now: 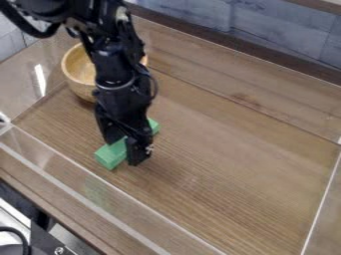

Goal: Put green object into wooden bowl

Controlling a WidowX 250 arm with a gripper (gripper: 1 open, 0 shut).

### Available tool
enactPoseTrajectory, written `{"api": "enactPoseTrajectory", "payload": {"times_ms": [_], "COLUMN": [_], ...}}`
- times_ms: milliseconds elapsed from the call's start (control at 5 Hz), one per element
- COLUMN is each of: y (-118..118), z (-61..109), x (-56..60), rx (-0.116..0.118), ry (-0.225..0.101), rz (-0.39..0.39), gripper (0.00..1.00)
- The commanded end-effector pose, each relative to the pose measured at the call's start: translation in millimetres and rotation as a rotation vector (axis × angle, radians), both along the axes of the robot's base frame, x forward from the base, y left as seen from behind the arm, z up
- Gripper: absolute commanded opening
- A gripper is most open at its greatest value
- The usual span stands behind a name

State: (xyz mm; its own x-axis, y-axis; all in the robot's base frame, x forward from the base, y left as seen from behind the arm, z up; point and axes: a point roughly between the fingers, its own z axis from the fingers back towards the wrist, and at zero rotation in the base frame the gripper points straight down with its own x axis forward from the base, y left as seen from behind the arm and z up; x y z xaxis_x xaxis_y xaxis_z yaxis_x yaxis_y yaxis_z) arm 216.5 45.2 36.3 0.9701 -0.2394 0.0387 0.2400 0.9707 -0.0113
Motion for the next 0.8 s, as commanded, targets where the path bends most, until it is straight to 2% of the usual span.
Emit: {"api": "enactPoseTrajectory", "payload": {"times_ms": [0,200,600], "y": [4,6,28], "z": [1.2,-0.8,-10.0], "x": [8.3,10.0,15.5], "rx": [0.008,0.005,0.001], "ry": [-0.031,-0.034,-0.035], "rz": [-0.015,-0.026,0.025], "gripper": [1.0,1.0,1.0]}}
